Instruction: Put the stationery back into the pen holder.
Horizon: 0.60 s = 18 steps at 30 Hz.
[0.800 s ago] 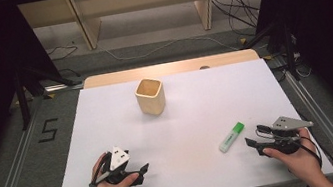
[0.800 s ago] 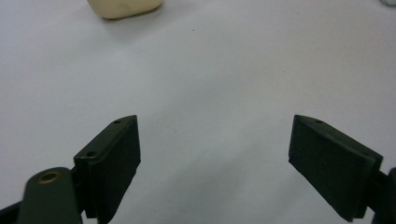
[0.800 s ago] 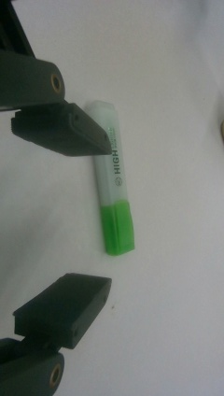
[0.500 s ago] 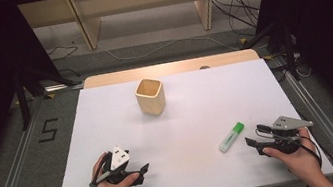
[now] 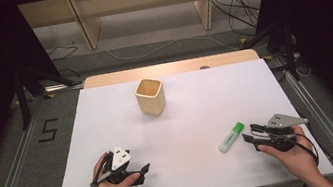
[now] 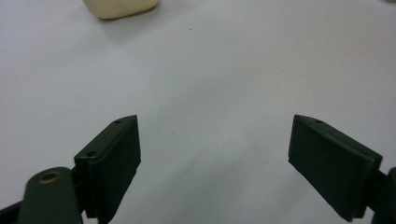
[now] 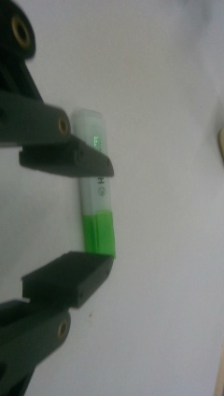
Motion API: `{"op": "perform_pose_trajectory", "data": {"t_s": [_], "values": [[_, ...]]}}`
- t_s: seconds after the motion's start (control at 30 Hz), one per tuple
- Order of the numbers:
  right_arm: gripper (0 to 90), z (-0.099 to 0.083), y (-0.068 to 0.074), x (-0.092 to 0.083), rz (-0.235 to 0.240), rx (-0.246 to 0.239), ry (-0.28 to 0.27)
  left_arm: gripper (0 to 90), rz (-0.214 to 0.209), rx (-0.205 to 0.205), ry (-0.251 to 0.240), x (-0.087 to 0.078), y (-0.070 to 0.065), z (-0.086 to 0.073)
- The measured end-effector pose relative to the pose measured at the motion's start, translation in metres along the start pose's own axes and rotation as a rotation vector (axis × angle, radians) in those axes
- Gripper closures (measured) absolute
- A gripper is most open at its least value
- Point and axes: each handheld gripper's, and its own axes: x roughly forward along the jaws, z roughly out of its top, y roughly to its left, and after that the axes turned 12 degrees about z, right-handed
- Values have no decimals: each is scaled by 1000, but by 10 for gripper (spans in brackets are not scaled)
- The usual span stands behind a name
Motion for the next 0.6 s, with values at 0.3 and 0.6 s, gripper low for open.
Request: {"op": "perform_pose_trajectory", "data": {"t_s": [0.3, 0.6], "values": [[900, 15, 5, 16, 63, -12, 67, 173, 1, 10, 5, 1, -2, 2], [900, 34, 8, 50, 108, -8, 153, 177, 8, 9, 6, 2, -4, 4]]}}
